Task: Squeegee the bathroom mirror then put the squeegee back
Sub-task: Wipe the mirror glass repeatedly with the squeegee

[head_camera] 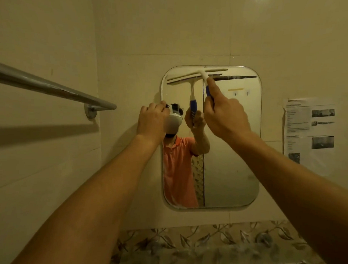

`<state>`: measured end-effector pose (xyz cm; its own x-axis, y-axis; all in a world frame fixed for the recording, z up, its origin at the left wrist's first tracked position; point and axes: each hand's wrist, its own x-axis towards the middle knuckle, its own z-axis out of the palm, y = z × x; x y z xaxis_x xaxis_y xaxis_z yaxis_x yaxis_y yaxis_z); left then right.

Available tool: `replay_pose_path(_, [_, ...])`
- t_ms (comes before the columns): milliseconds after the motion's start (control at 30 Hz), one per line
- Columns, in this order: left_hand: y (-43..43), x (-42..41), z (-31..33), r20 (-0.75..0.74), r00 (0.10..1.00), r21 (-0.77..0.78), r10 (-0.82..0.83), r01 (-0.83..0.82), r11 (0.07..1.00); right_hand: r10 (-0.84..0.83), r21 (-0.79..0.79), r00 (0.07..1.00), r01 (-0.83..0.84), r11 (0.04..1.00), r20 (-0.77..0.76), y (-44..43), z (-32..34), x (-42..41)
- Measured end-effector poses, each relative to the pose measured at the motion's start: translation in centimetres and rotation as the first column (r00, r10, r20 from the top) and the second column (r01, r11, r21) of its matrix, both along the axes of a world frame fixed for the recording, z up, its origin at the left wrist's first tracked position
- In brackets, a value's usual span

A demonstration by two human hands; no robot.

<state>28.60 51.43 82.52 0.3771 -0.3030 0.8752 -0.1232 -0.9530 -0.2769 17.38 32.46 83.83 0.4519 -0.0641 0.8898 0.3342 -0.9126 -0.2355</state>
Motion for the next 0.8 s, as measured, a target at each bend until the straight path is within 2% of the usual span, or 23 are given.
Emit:
replay_pose_path(133, [0.1,0.0,0.0,-0.011,0.999,0.022,0.042,-0.041,0.999,-0.039,-0.011,0.999,0.039,0.999,-0.018,0.3,1.7,0.9])
replay_pose_path(433, [0.2,0.1,0.0,0.0,0.999,0.04,0.04,-0.04,0.998,-0.102,-0.029,0.992,0.1,0.995,-0.07,1.1,1.1,1.2])
replay_pose_path(800, [0.7,-1.0,0.6,-0.027,1.0,0.059,-0.016,0.017,0.998,-0.122,-0.049,0.979,0.116,0.992,-0.163,1.4,-4.8,0.0])
